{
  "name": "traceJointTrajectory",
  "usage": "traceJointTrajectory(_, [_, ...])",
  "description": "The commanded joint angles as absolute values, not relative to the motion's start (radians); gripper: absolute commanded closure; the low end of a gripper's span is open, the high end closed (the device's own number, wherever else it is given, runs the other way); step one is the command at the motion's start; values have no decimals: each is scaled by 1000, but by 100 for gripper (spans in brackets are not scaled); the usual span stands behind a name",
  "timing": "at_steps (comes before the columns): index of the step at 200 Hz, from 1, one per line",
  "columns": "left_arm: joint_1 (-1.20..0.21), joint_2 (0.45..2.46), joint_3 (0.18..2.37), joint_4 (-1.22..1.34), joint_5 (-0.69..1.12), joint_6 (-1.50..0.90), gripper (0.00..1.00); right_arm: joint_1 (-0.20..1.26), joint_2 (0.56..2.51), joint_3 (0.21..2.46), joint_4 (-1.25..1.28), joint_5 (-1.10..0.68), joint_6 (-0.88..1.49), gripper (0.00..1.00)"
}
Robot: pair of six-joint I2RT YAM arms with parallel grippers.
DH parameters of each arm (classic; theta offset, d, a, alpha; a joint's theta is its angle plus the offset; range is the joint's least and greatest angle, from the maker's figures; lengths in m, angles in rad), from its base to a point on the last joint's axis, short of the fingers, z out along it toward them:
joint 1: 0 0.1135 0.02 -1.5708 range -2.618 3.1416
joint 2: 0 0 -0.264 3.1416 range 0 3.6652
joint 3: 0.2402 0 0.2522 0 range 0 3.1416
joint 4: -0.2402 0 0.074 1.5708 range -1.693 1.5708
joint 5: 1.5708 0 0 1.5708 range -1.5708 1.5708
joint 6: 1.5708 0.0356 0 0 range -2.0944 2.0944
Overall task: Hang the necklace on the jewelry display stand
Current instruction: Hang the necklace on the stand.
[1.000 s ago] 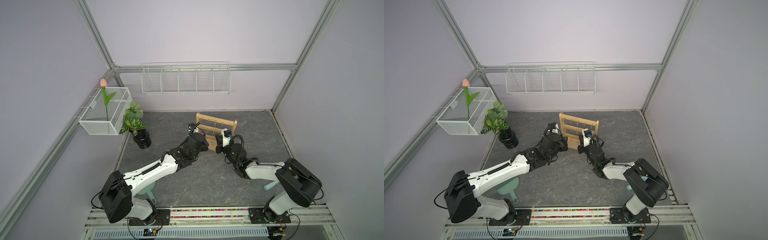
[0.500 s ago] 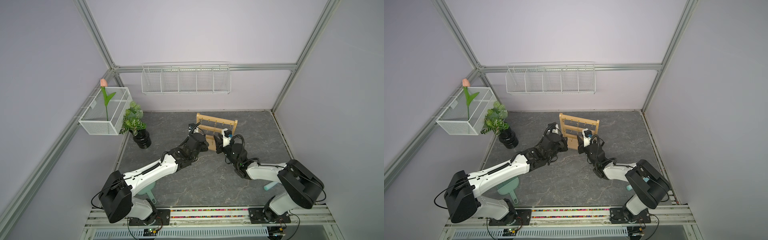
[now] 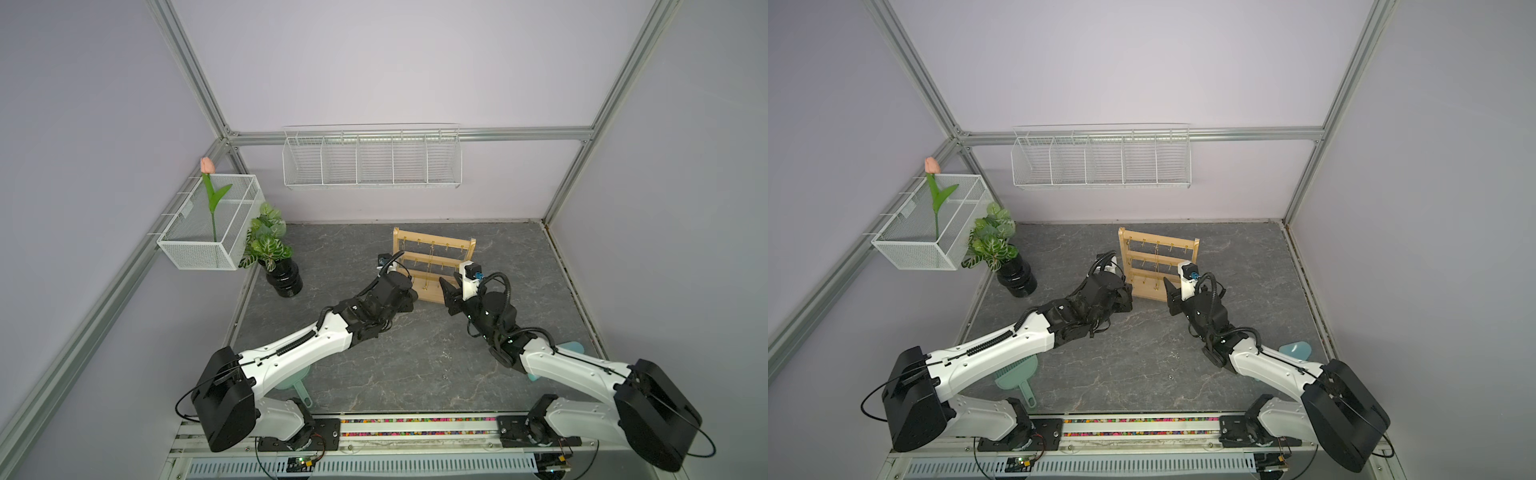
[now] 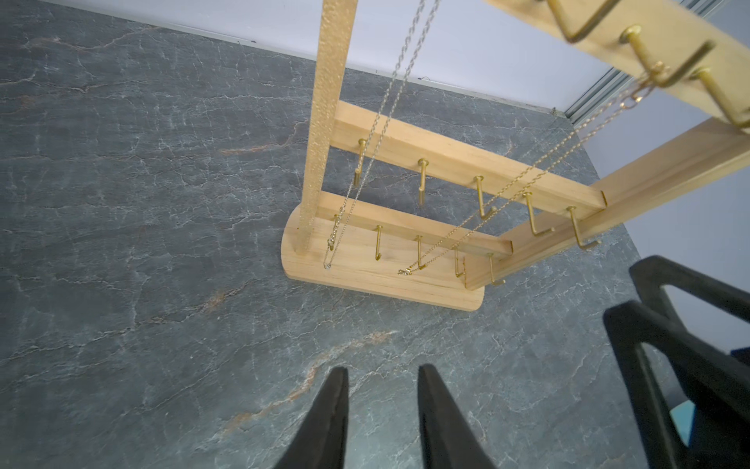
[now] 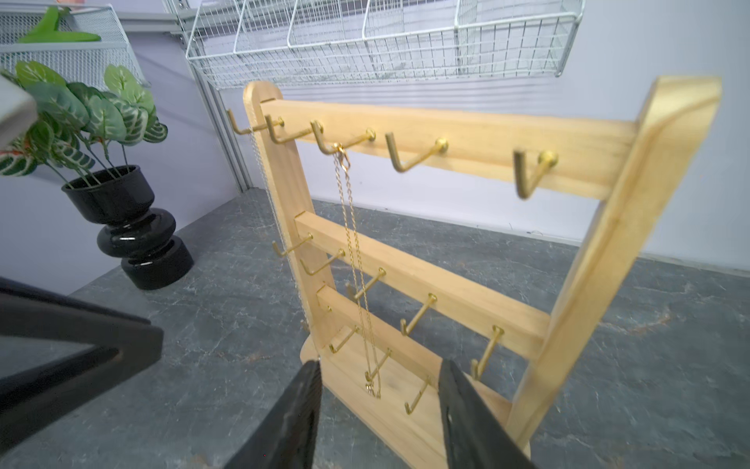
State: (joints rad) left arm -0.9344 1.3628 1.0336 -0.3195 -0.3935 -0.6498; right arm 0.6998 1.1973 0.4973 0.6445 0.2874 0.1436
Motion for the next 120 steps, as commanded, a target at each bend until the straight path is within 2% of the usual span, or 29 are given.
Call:
traceJointTrajectory(1, [-941,1337,1022,-377,-389,-641,67,685,1144,494,505,285,179,50])
traceJointTrajectory(28, [-940,1341,983,-375,-342,-657,67,669,1148,538,370,207,211,54])
traceJointTrajectory(71, [-932,1332,954,-382,-351,-691,67,670,1249,483,544,182,263,59])
traceJointTrajectory(120, [-908,1322,887,-340,-299,-685,67,687,1324,477,618,196,300,56])
